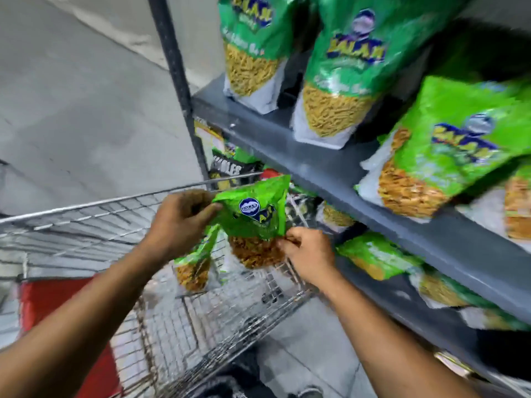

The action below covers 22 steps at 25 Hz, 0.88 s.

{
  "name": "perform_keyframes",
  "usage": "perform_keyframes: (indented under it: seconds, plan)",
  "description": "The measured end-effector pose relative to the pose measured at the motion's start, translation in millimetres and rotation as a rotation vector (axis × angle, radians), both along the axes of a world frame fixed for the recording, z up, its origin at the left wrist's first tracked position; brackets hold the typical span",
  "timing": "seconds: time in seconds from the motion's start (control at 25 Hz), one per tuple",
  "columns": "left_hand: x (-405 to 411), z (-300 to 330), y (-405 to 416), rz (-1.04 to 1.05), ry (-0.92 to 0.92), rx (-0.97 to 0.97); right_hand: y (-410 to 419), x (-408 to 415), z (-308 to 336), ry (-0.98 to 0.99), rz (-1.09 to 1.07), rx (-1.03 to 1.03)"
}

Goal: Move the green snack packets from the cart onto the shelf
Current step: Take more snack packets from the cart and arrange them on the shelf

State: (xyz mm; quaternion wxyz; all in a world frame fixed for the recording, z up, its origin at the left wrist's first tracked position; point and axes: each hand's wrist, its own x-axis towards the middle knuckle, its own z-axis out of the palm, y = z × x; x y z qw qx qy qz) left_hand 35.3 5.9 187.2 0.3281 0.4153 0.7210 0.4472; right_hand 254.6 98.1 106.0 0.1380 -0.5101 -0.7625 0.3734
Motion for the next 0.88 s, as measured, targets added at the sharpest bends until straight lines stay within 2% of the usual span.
perform_keyframes:
  seconds: [0.2, 0.28, 0.44, 0.56, 0.72, 0.88]
  plan:
    - [75.7, 89.1, 59.2, -0.362, 0.057, 0.184, -15.1, 93.3, 79.2, 0.327, -0.239, 0.04]
    - [95.2, 109.2, 76.3, -0.438, 0.071, 0.186, -18.3, 118.0, 94.8, 0.341, -0.28, 0.055]
    - [184.5, 152.3, 126.4, -0.704, 0.259, 0.286, -18.2, 208.0, 129.8, 0.348, -0.493, 0.197]
    - [254.6, 172.0, 160.7, -0.897, 0.26, 0.338, -9.6, 270.0, 140.5, 0.325, -0.631, 0.31]
    - [331.2, 167.6, 205.3, -0.867, 0.475, 0.301, 17.3, 321.7, 128.4, 0.292, -0.772, 0.346]
    - [372.2, 153.0, 234.6, -0.786, 0.577, 0.236, 50.8, 340.9, 105.0, 0.339, -0.915, 0.293]
